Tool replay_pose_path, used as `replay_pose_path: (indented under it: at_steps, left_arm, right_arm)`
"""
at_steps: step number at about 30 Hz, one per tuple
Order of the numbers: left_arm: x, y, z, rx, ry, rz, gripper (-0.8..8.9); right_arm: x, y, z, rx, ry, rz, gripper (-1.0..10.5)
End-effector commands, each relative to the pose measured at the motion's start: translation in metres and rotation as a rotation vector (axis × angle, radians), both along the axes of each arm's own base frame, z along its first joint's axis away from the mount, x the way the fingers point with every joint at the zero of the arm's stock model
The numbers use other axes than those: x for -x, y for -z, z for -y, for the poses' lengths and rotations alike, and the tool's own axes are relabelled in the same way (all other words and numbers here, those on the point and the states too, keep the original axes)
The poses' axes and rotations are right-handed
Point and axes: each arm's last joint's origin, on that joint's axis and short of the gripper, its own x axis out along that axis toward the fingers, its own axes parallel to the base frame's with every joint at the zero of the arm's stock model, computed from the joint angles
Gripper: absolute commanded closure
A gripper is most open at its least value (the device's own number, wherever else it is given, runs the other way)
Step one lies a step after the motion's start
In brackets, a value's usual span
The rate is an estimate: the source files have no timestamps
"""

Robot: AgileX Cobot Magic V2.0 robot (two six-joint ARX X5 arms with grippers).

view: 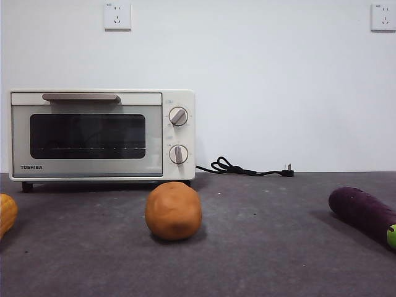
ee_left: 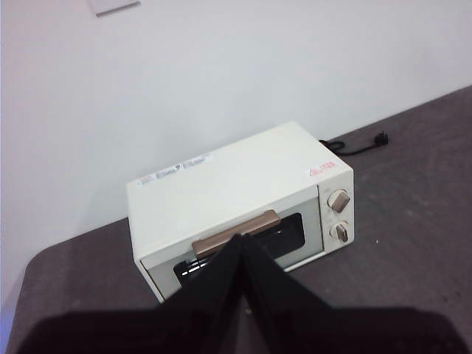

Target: Take the eggplant from the table,put the eggplant in the oven

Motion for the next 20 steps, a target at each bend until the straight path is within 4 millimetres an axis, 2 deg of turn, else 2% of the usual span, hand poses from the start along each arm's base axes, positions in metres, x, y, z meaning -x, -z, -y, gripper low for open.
replay_pose_path:
  at_steps: [1, 9, 11, 15, 20]
  left_arm:
    - [-0.002, 0.0, 0.001, -0.017, 0.004, -0.001, 8.19]
    - [-0.002, 0.001, 0.001, -0.017, 0.005, -0.006, 8.19]
    - [-0.002, 0.001, 0.001, -0.017, 0.005, -0.006, 8.19]
    - [-0.002, 0.001, 0.001, -0.018, 0.005, -0.009, 8.19]
    - [-0.008, 0.002, 0.003, -0.021, 0.008, -0.023, 8.19]
  right_arm:
    - [0.001, 0.0, -0.002, 0.026, -0.017, 0.004, 9.6]
    - [0.0, 0.002, -0.009, 0.043, -0.077, -0.001, 9.2]
    - [0.001, 0.002, -0.01, 0.044, -0.088, 0.0, 8.3]
    - [0.001, 0.002, -0.012, 0.043, -0.101, -0.001, 5.7]
    - [0.001, 0.002, -0.012, 0.042, -0.103, -0.003, 4.3]
